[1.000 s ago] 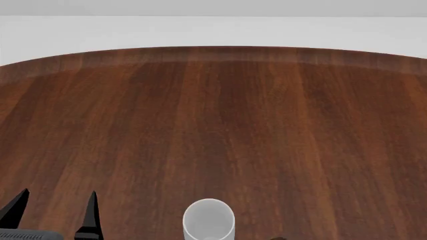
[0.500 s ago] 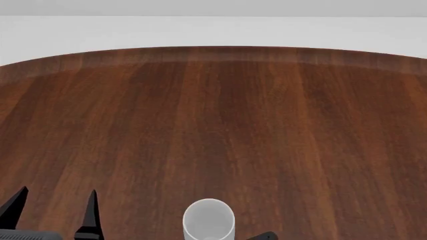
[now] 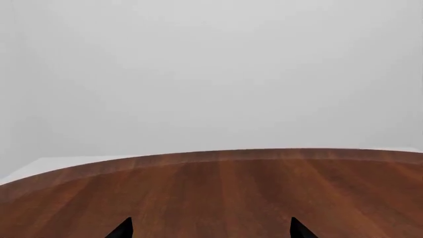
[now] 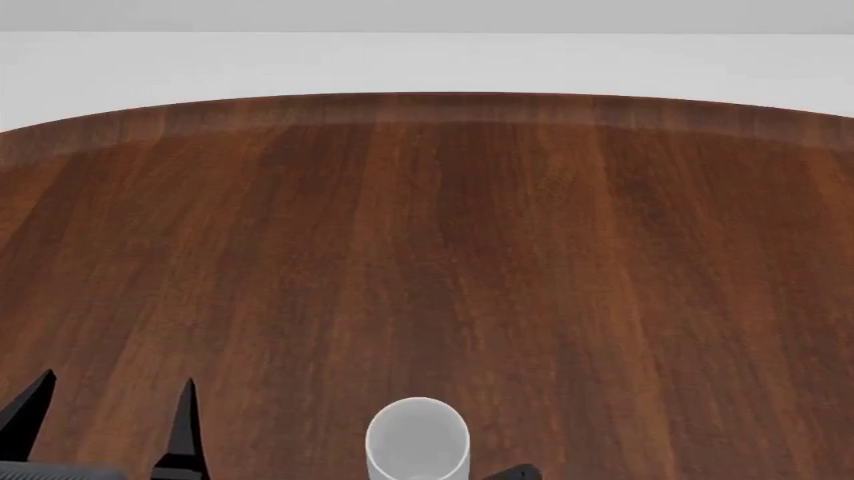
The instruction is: Put the white mug on the plate.
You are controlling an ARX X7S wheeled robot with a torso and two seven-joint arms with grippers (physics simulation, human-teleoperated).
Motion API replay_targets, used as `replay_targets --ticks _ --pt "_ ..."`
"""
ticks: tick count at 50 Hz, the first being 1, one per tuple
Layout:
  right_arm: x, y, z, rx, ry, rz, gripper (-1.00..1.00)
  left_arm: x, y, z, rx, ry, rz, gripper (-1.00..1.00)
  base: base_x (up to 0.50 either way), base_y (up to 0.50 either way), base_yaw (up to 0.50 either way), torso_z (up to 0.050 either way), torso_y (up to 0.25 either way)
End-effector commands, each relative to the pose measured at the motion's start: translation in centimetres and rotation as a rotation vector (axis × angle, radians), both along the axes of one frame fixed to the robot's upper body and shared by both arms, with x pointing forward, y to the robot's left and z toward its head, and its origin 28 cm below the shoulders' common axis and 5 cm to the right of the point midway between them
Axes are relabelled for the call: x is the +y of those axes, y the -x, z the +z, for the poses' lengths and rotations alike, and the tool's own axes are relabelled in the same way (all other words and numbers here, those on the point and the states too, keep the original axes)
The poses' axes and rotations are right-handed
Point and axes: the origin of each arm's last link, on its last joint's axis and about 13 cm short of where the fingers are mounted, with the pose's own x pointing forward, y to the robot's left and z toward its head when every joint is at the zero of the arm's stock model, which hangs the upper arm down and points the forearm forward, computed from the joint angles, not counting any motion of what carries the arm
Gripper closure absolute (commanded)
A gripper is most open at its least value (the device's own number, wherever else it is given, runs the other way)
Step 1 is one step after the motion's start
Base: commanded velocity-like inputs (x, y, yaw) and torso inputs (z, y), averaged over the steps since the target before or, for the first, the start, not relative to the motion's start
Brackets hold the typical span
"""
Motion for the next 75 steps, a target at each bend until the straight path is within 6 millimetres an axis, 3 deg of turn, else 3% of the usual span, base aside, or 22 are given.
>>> replay_targets --ticks 1,17,18,29,38,62,75 --pt "0.0 -0.4 -0.4 0.009 -0.009 -0.008 -1.0 0.0 0.2 0.2 0.001 0.013 -0.005 -1.0 0.0 0.0 0.0 0.0 0.0" --pt "-0.2 -0.7 -0.5 0.013 -0.019 -0.023 -1.0 0.0 0.2 1.3 -0.018 0.04 -0.01 -1.0 0.0 0.0 0.0 0.0 0.0" --pt "-0.3 -0.8 -0.4 -0.002 -0.014 -0.025 1.0 -0.1 0.1 1.5 -0.021 0.043 -0.012 -1.0 0.0 0.0 0.0 0.0 0.0" --pt "-0.4 -1.0 0.4 -0.041 -0.027 -0.054 1.0 -0.1 0.0 1.0 -0.007 0.037 -0.009 -1.0 0.0 0.0 0.0 0.0 0.0" --pt "-0.8 -0.5 2.2 -0.137 -0.014 -0.091 1.0 -0.1 -0.3 0.5 0.005 0.025 -0.005 -1.0 0.0 0.0 0.0 0.0 0.0" --pt "-1.7 4.8 7.6 -0.334 -0.033 -0.271 1.0 -0.1 -2.7 0.0 0.008 0.01 -0.031 -1.0 0.0 0.0 0.0 0.0 0.0" --pt "-1.9 7.6 9.2 -0.392 -0.049 -0.394 1.0 -0.2 -4.0 -0.4 0.004 0.008 -0.062 -1.0 0.0 0.0 0.0 0.0 0.0"
